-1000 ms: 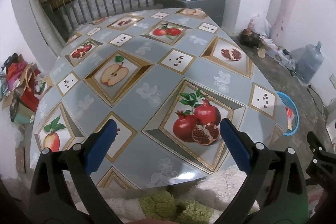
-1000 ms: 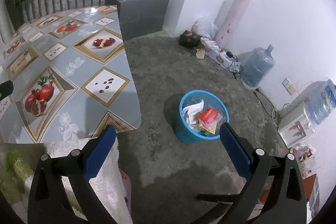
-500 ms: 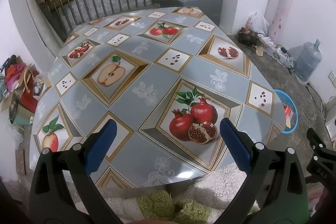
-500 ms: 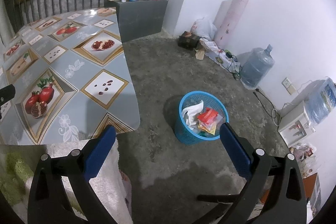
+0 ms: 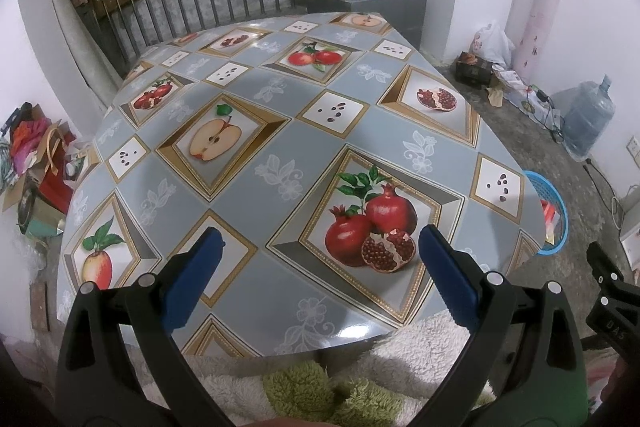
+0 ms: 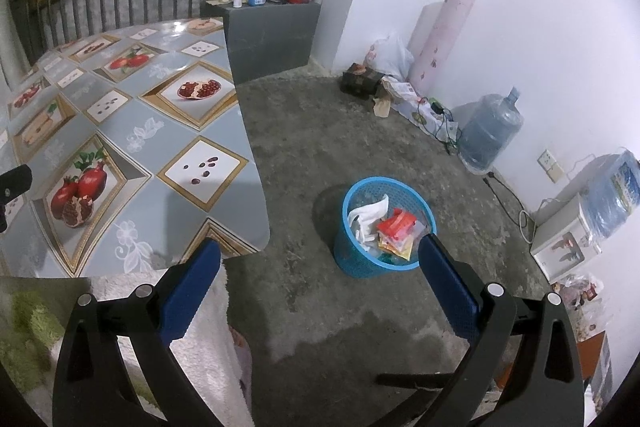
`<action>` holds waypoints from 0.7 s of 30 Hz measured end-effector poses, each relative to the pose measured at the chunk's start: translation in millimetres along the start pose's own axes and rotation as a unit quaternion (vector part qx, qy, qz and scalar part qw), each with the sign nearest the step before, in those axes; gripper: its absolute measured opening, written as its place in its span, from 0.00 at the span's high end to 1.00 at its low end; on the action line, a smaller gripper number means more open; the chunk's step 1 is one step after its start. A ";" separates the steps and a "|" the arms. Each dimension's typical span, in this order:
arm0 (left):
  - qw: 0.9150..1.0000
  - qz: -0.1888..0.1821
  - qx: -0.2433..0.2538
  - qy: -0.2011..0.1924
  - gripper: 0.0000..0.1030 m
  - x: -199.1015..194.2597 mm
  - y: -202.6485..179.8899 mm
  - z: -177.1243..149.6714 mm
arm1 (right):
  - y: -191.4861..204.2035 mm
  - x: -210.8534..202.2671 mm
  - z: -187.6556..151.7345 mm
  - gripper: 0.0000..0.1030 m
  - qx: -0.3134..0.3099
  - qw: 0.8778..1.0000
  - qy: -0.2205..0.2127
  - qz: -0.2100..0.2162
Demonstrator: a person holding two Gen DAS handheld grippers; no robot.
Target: Collect trash
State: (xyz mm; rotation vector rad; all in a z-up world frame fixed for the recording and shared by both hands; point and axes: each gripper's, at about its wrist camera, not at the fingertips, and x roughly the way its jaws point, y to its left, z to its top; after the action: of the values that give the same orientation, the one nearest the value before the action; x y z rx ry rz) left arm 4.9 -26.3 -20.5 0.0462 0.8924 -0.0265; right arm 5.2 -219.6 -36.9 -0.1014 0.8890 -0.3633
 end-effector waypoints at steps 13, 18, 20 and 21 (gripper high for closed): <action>1.000 0.000 0.000 0.000 0.08 0.5 0.3 -0.9 | 2.4 -1.5 1.4 0.07 0.001 1.000 0.000 0.001; 1.000 0.000 0.000 -0.001 0.08 0.2 0.5 -1.0 | 2.4 -1.7 1.5 0.07 0.000 1.000 -0.001 0.001; 1.000 0.000 0.000 0.000 0.08 0.5 0.0 -0.7 | 3.4 -1.8 2.6 0.07 0.001 1.000 -0.001 0.001; 1.000 0.000 0.001 0.000 0.08 0.5 0.4 -0.9 | 3.0 -1.8 2.0 0.07 0.001 1.000 -0.001 0.000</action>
State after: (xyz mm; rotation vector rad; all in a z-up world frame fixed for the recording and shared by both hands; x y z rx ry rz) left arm 4.5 -25.8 -21.4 0.0476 0.8924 -0.0261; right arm 6.5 -216.4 -35.1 -0.0999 0.8873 -0.3635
